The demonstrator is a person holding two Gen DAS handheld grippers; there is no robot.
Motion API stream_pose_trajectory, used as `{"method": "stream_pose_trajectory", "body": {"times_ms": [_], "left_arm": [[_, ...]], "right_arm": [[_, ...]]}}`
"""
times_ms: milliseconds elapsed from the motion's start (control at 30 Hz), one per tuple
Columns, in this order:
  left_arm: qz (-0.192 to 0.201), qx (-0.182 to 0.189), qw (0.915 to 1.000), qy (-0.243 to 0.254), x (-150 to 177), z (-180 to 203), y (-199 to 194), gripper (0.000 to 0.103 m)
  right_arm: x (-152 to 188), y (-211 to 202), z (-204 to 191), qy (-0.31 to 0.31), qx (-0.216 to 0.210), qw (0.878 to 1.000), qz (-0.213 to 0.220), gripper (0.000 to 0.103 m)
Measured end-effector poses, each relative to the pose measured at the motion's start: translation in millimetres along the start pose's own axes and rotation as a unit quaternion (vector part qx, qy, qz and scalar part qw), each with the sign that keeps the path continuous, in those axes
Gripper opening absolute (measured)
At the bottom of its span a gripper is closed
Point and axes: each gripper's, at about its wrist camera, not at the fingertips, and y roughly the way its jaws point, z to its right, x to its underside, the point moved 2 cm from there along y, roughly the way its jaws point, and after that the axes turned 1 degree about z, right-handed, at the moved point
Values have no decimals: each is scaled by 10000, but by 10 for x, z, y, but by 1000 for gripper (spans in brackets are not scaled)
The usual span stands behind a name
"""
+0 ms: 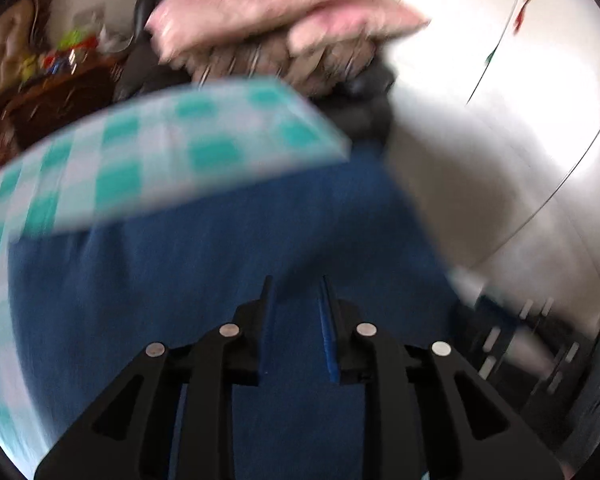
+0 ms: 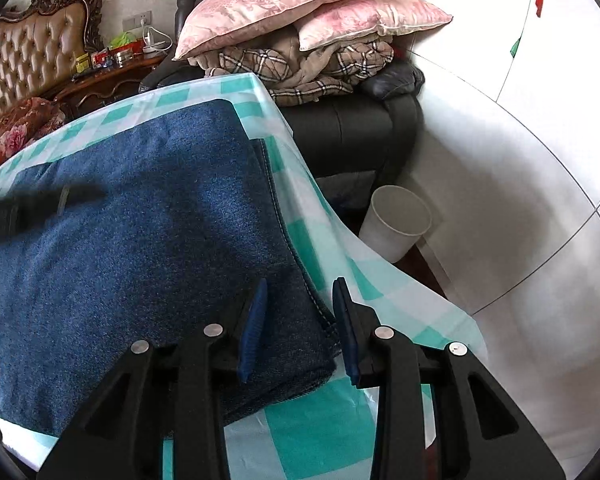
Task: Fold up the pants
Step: 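Open both tools to release the folded jeans and pull them back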
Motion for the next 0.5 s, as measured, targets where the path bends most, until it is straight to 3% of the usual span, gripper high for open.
{"method": "stream_pose_trajectory", "body": {"times_ms": [67, 133, 167, 300, 500], "left_arm": [[-29, -111, 9999, 90, 184, -9, -42, 24], [51, -305, 9990, 335, 323, 49, -159, 40], [78, -345, 9987, 354, 373, 64, -208, 43], [101, -471, 9978, 451, 646, 123, -366, 46], [204, -647, 9972, 318, 1008, 77, -613, 63]], "right_arm": [[30, -26, -4, 8, 7, 10000, 11, 32], [32, -28, 1, 6, -2, 10000, 18, 33], [31, -27, 3, 8, -6, 10000, 17, 33], [32, -29, -6, -22, 41, 10000, 23, 35], [68, -48, 92, 160, 128, 9998, 60, 56]]}}
